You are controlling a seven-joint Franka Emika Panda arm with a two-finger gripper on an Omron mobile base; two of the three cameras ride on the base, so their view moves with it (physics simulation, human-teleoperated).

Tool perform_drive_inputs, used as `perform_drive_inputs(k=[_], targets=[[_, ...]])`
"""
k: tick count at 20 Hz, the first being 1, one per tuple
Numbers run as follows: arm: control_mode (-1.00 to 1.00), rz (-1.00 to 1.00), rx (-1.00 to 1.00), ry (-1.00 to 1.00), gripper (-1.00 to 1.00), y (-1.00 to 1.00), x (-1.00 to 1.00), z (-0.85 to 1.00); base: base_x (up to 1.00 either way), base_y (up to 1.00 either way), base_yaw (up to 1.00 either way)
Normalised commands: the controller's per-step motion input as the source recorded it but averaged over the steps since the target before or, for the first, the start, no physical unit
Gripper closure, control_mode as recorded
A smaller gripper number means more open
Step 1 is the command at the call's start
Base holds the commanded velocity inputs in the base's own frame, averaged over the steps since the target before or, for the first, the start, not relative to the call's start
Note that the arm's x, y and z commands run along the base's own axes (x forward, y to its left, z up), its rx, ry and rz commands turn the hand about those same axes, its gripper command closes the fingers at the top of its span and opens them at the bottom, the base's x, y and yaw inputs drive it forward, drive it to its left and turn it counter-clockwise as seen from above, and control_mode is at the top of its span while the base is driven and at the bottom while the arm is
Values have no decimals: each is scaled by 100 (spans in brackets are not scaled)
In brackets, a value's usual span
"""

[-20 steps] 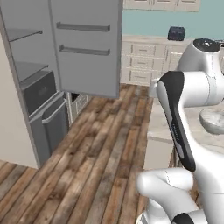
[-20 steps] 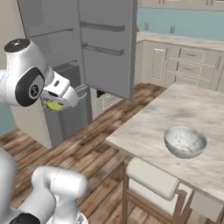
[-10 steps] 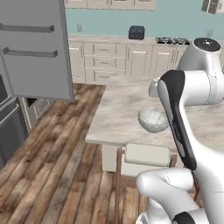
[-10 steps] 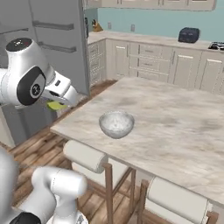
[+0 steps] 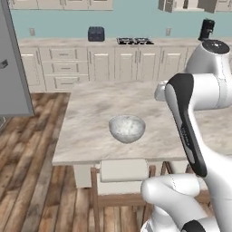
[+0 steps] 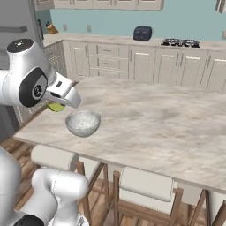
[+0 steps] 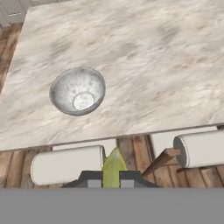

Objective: There is a bowl on the dining counter. Grab a lemon wedge from the fridge and place it in the bowl. Then get the liquor bottle and glass cup from the cabinet and place them next to the bowl.

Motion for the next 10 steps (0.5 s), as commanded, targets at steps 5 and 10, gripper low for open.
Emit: perform_drive_inputs(k=[5, 10], targets=[[-100, -13, 0, 4, 100, 28, 29, -16, 18, 11, -13], [-100, -3, 0, 9, 100, 60, 76, -45, 0, 0, 0]])
